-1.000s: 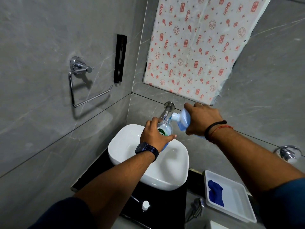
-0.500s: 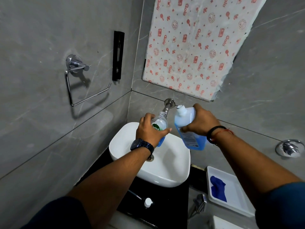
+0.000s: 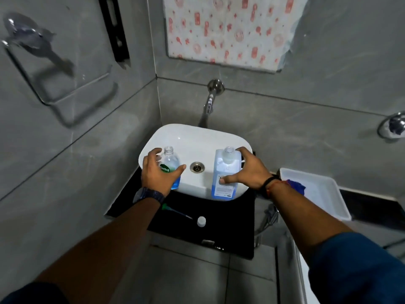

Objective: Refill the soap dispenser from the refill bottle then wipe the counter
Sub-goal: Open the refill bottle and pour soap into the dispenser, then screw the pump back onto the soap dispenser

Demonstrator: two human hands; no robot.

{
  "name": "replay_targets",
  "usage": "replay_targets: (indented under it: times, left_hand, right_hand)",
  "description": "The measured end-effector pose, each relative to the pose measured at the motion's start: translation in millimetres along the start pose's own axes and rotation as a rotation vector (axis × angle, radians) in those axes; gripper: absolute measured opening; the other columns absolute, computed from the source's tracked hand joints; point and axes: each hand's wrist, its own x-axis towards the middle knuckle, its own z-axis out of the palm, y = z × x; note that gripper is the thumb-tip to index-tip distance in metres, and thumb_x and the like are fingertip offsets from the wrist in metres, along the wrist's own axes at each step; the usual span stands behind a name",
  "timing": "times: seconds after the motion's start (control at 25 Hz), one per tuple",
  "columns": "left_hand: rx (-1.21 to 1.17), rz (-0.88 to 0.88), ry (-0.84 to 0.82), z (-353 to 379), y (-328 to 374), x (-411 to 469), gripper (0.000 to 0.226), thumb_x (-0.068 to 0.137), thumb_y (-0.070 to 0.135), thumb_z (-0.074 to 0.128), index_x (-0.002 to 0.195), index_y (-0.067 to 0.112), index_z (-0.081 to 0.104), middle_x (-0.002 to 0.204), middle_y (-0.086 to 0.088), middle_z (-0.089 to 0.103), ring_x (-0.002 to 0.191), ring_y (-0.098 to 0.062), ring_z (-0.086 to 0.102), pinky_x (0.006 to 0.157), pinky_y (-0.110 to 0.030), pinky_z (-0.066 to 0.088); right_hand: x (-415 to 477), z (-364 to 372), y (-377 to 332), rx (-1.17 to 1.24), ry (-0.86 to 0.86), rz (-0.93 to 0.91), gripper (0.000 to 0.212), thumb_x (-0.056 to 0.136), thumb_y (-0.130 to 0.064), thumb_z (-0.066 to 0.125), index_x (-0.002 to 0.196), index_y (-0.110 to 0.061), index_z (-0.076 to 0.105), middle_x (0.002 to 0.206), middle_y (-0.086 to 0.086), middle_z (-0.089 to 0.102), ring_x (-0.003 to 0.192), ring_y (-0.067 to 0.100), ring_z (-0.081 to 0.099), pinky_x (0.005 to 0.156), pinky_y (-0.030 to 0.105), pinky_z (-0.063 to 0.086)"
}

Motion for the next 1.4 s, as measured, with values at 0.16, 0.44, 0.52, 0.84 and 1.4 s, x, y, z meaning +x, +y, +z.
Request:
replay_targets:
  times: [0.16, 0.44, 0.52, 0.84, 1.4]
  left_hand:
    - [0.046, -0.010, 0.002, 0.5, -39.3, -30.9, 0.064, 0.051, 0.033, 0.088, 0.106, 0.017, 0.058, 0.106, -0.008, 0.057, 0.085, -0.012, 0.051, 0.076, -0.025, 0.042]
    - [0.030, -0.009, -0.079, 4.7, -95.5, -49.7, 0.064, 0.053, 0.032, 0.089, 0.106, 0.013, 0.057, 0.106, -0.010, 0.051, 0.088, -0.011, 0.049, 0.077, -0.024, 0.044]
    - [0.025, 0.010, -0.090, 9.6, -107.0, -49.9, 0.064, 0.053, 0.029, 0.089, 0.106, 0.010, 0.057, 0.106, -0.012, 0.052, 0.087, -0.004, 0.044, 0.077, -0.016, 0.040]
    - [-0.027, 0.027, -0.130, 31.7, -137.6, -48.4, 0.065, 0.053, 0.029, 0.089, 0.106, 0.009, 0.055, 0.105, -0.012, 0.054, 0.094, -0.018, 0.051, 0.080, -0.028, 0.044]
    - [-0.025, 0.005, 0.008, -15.3, -170.6, -6.4, 0.067, 0.051, 0.037, 0.089, 0.105, 0.018, 0.055, 0.102, -0.002, 0.054, 0.089, -0.015, 0.053, 0.075, -0.027, 0.045]
  right_hand:
    - [-21.1, 26.2, 44.2, -0.004, -0.075, 0.036, 0.075, 0.038, -0.045, 0.088, 0.100, -0.033, 0.048, 0.095, -0.014, 0.061, 0.085, 0.002, 0.057, 0.065, 0.021, 0.048]
    - [-47.7, 64.6, 104.0, 0.011, -0.054, 0.083, 0.074, 0.042, -0.040, 0.087, 0.103, -0.035, 0.046, 0.097, -0.011, 0.060, 0.088, 0.009, 0.059, 0.068, 0.024, 0.049]
    - [-49.6, 76.5, 117.0, 0.037, -0.037, 0.079, 0.075, 0.045, -0.035, 0.088, 0.108, -0.033, 0.047, 0.102, -0.009, 0.061, 0.094, 0.013, 0.060, 0.076, 0.028, 0.051]
    - [-46.8, 102.7, 145.5, 0.111, 0.067, 0.113, 0.078, 0.049, -0.036, 0.091, 0.113, -0.041, 0.046, 0.107, -0.021, 0.061, 0.099, -0.001, 0.059, 0.079, 0.016, 0.047]
    - [-2.9, 214.2, 13.8, -0.298, 0.279, -0.372, 0.028, 0.082, -0.025, 0.064, 0.103, -0.009, 0.055, 0.092, 0.014, 0.061, 0.085, 0.032, 0.057, 0.069, 0.039, 0.048]
